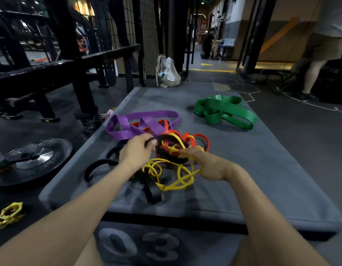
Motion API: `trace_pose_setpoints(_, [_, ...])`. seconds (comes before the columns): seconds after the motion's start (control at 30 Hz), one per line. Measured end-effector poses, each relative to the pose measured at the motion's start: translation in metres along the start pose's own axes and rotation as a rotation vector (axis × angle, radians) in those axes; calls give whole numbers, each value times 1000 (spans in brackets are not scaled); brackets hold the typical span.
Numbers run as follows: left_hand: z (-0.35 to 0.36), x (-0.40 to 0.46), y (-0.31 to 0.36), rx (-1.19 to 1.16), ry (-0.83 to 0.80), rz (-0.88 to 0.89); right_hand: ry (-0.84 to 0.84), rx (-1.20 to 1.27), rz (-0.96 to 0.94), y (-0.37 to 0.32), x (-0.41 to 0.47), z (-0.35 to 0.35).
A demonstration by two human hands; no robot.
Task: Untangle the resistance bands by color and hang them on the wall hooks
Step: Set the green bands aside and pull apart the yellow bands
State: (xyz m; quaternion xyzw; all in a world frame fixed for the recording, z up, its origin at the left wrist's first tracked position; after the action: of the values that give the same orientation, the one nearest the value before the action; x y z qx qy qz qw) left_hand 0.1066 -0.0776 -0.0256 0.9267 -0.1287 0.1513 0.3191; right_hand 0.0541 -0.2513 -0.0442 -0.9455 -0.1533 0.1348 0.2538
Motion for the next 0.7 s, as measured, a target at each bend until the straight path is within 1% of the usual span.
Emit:
trace_pose_setpoints(0.07, [-10,3,-11,-120,105,-19,106,12,25,6,0,-14])
trace_pose_setpoints(0.13, [-15,3,-19,-141,160,-47,247,-26,96,15,2,-29])
trace_pose_setpoints(0.2, [-14,3,-23,-144,173,-56,417,-38,134,20,4,-46])
trace_pose_setpoints(0.27, [-11,2,-22,-107,146,-48,562,62,160,24,3,-59])
trace_pose_setpoints(0.33, [-9,0,-17,-60,117,-16,583,140,194,29,7,-57])
trace_pose_setpoints(0.4, [-7,0,-14,-64,105,-4,521,110,197,33,13,-46])
trace_pose_setpoints(0.5, [-8,1,-10,-203,120,29,471,118,214,36,20,-36])
trace_pose_setpoints(0.6, [-15,1,2,-315,170,99,547,132,221,34,22,-40])
trace_pose_setpoints(0.67, [-23,1,10,-358,201,129,611,24,208,23,20,-45])
trace_pose_setpoints(0.7, [-27,1,14,-366,205,143,618,-26,187,16,22,-46])
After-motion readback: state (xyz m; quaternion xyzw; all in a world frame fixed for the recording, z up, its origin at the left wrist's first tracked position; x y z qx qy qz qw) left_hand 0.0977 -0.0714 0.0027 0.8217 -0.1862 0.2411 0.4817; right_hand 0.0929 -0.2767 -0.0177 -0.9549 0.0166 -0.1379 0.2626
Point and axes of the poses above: each hand's wrist, its own x-axis towards the middle knuckle, its own z-axis out of the palm, y = z × x, the point moved 9 cm from there along x, towards the middle knuckle, and after that the axes turned 7 degrees about z, right-handed, at the moved point
